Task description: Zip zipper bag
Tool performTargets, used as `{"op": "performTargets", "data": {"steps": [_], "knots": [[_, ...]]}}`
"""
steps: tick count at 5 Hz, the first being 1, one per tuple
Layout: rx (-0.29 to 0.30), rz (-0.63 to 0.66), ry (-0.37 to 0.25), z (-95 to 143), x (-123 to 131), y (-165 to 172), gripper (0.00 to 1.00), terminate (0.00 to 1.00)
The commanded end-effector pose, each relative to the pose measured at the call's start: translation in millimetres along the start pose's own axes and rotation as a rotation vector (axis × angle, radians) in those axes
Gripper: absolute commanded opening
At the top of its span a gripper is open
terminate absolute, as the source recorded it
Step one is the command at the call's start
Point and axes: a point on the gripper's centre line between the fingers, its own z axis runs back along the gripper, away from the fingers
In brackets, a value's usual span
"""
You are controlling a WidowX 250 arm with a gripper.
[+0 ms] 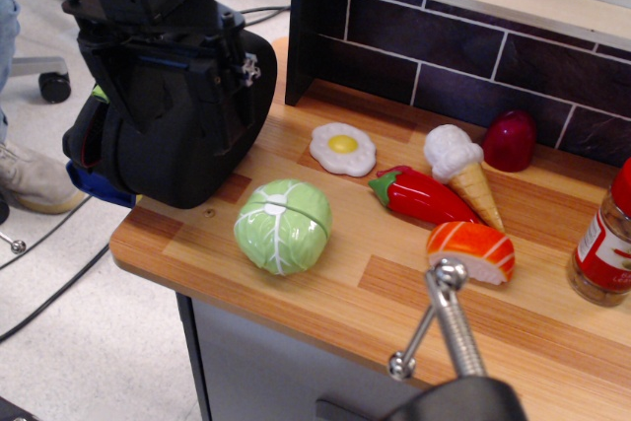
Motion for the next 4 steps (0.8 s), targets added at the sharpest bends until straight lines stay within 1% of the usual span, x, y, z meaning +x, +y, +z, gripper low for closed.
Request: {"op": "performTargets", "data": {"steps": [1,2,3,4], "knots": [[0.0,0.0,0.0,0.0,0.0,0.0,1.0,0.0],[0.051,-0.045,0.045,15.9,5.0,19.8,1.0,0.0],[0.068,-0.073,0.066,26.7,8.9,40.2,1.0,0.0],[0.09,-0.085,0.066,28.7,14.7,56.1,1.0,0.0]]}}
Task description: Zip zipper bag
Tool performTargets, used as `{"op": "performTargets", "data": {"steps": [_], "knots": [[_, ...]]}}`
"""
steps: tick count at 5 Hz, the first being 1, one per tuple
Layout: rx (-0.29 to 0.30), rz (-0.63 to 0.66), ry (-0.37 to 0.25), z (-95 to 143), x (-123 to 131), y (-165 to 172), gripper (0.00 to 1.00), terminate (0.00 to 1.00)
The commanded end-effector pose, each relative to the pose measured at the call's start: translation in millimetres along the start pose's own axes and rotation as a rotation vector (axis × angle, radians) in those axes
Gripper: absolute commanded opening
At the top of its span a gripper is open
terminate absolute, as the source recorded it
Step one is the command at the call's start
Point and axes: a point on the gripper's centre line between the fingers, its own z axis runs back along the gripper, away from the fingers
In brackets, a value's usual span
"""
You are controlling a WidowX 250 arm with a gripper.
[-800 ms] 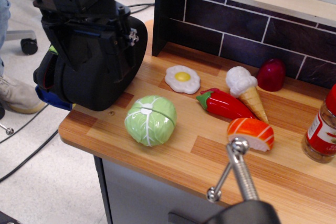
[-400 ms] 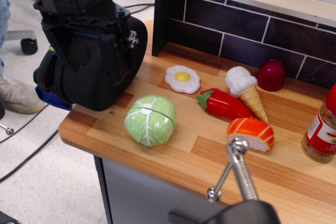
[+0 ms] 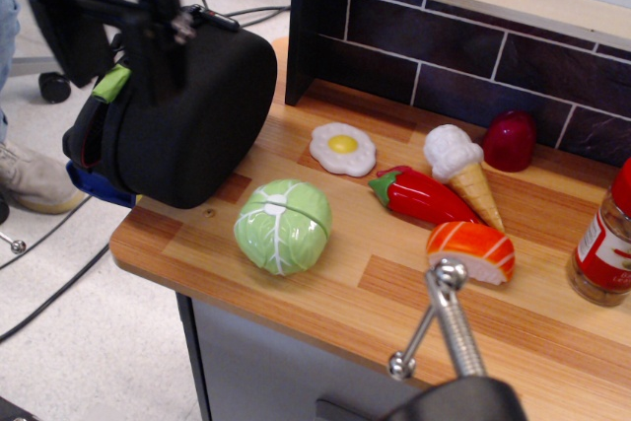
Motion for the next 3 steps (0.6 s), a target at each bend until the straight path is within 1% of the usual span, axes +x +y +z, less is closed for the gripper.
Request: {"op": "performTargets", "data": {"steps": [1,2,3], "knots": [[0.071,-0.019,-0.046,-0.8,15.7,27.6,1.0,0.0],[0.104,-0.022,-0.037,-9.2,20.0,31.7,1.0,0.0],[0.124,-0.017,-0.047,-16.0,23.4,34.6,1.0,0.0]]}}
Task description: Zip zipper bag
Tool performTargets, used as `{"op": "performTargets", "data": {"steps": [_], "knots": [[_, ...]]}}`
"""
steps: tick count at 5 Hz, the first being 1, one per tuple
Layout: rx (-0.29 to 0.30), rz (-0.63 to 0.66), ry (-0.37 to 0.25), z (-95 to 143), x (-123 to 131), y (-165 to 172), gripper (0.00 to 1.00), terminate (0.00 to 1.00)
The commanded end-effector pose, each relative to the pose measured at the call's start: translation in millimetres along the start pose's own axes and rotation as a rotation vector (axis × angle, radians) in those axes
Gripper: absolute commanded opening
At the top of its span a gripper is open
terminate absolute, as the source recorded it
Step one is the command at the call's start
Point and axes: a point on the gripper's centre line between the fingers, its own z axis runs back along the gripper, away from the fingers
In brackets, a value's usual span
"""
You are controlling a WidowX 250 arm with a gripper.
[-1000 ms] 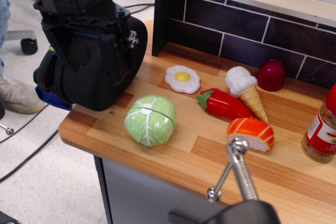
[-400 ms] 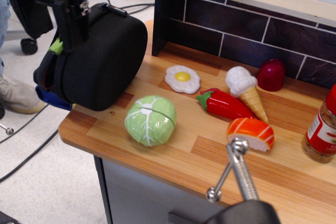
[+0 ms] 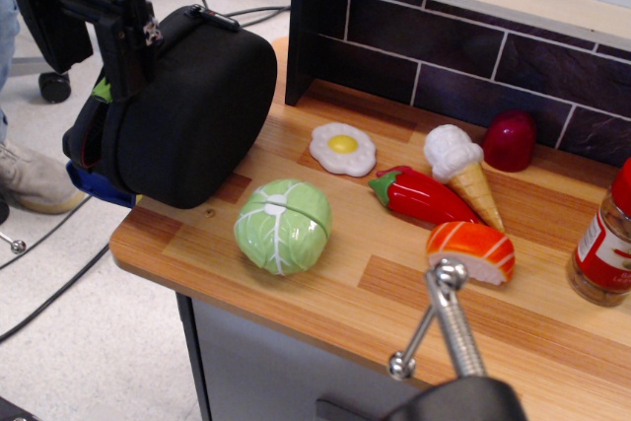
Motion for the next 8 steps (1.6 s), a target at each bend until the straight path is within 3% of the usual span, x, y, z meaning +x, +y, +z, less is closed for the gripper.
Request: {"op": "performTargets", "data": {"steps": [1,3,4,6,8], "knots": [[0.052,0.004,-0.031,-5.0,5.0,8.0,1.0,0.0],[0.07,-0.005,-0.064,-18.6,4.4,9.1,1.0,0.0],[0.067,0.009,-0.091,-22.1,7.8,6.3,0.0,0.0],[0.034,0.049,-0.107,-10.7,14.6,3.3,0.0,0.0],[0.041,0.047,-0.048,-10.1,-6.1,14.1,0.0,0.0]]}}
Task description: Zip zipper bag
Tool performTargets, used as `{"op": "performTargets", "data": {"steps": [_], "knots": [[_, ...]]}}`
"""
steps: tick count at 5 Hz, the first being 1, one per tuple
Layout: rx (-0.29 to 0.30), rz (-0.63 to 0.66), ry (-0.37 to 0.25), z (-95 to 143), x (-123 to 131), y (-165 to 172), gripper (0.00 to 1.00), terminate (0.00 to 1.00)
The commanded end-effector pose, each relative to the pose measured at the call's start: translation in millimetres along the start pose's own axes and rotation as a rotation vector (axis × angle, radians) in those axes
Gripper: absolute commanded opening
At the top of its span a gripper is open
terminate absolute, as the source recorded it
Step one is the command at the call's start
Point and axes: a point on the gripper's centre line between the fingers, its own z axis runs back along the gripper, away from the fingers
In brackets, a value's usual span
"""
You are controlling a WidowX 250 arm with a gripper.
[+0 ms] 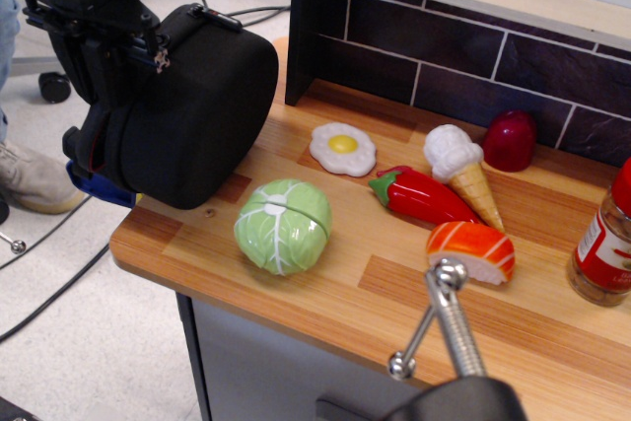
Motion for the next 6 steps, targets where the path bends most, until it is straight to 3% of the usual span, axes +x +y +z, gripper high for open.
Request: {"op": "performTargets", "data": {"steps": [1,3,4,6], "knots": [[0.035,-0.024,-0.015,-6.9,-28.1,15.6,0.0,0.0],[0.066,-0.068,0.005,-37.6,-52.2,19.2,0.0,0.0],[0.123,-0.068,0.017,-61.6,-51.4,19.7,0.0,0.0],[0.169,-0.063,0.026,-86.5,-34.0,17.0,0.0,0.0]]}}
